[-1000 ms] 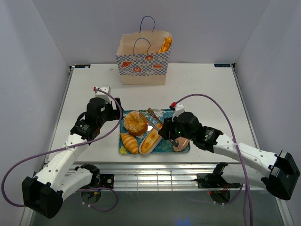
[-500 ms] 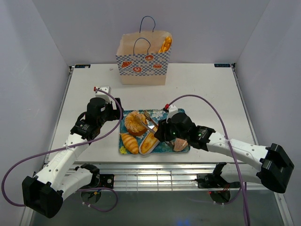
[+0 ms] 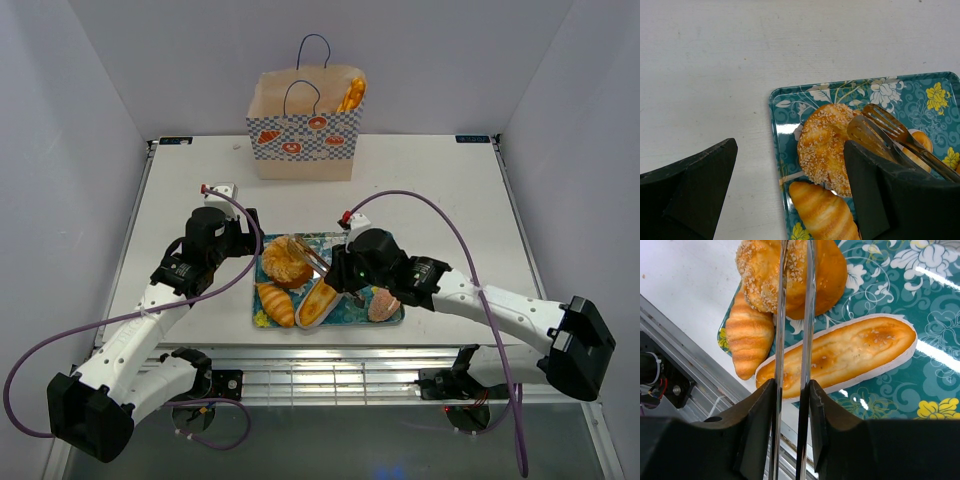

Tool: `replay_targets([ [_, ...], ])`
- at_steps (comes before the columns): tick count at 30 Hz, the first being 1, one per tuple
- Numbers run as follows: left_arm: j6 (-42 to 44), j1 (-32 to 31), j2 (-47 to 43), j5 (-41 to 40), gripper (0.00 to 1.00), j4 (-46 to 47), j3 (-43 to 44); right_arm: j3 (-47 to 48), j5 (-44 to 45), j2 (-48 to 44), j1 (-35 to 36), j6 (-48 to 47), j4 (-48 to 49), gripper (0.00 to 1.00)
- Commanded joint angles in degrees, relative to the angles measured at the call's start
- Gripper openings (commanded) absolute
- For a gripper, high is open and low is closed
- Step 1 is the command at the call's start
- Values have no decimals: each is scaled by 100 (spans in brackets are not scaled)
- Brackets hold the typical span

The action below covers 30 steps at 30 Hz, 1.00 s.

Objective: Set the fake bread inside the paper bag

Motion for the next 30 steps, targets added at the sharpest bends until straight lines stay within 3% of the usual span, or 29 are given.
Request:
replay_targets([
  [1,50,-27,-88,64,98,1,210,396,42,-280,25,-14,-29,17],
  [4,50,-27,-88,73,98,1,210,571,24,-341,25,-58,-125,8],
  [15,41,-27,-115,21,98,-8,218,1046,68,-684,25,-137,-345,8],
  [21,-64,-27,-456,-383,98,-17,236,1432,445,-886,25,-348,-451,8],
  [30,-178,-27,-1072,-920,98,98,157,3304,728,-88,-151,-1069,-311,8],
])
